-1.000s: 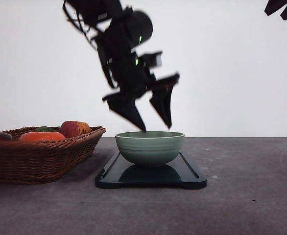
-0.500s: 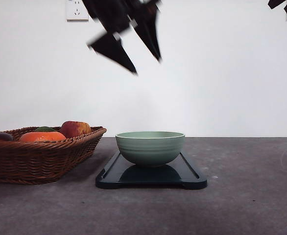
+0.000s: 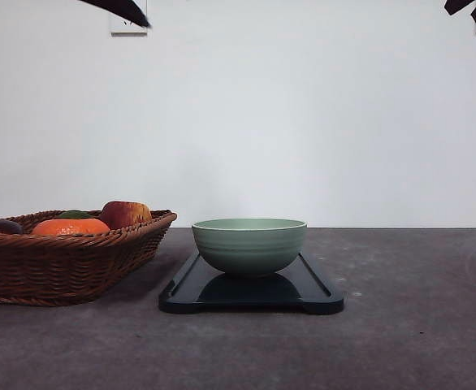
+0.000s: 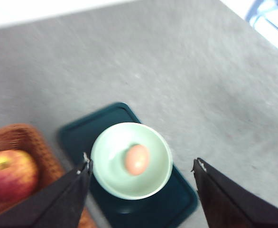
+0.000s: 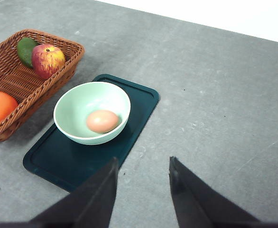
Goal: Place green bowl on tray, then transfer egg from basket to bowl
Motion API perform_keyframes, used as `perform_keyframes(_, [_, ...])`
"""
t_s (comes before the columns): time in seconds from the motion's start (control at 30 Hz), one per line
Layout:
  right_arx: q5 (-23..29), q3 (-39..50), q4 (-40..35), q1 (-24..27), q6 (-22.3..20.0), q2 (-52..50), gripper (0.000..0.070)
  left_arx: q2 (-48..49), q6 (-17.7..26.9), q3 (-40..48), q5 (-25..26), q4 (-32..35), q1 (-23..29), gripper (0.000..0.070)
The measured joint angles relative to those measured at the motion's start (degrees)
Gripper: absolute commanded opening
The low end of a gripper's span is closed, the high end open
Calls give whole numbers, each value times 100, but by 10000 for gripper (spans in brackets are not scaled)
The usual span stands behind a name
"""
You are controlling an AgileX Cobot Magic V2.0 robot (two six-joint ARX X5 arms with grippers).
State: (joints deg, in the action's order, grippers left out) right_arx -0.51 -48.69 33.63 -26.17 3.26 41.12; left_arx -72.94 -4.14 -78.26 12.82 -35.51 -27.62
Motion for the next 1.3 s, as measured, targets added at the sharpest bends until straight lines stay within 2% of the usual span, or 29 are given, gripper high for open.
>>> perform_keyframes(0.13, [-96, 0, 0, 0, -36, 0, 212, 744, -4, 748, -234, 193, 2, 430])
perform_keyframes(0.47, [-137, 0, -2, 0, -87, 0, 212, 2325, -237, 2755, -410, 654, 0, 428])
perform_keyframes(0.63, [-516, 0, -32, 0, -91, 0, 212, 2710, -516, 3084, -540, 451, 0, 428])
perform_keyframes(0.73, [-554, 0, -16, 0, -91, 0, 212, 2811, -667, 3084, -540, 356, 0, 427])
perform_keyframes(0.77, [-553, 0, -15, 0, -91, 0, 176, 2839, -699, 3084, -540, 353, 0, 382])
perform_keyframes(0.8, [-553, 0, -16, 0, -90, 0, 113, 2862, -722, 3084, -540, 353, 0, 268])
perform_keyframes(0.83, [-552, 0, -17, 0, -87, 0, 19, 2875, -729, 3084, -538, 347, 0, 59])
perform_keyframes(0.87, [-550, 0, -21, 0, -89, 0, 7, 2882, -736, 3084, -536, 327, -1, 17])
perform_keyframes(1.3, [-553, 0, -64, 0, -89, -22, 14, 2887, -763, 3084, -536, 313, -2, 0])
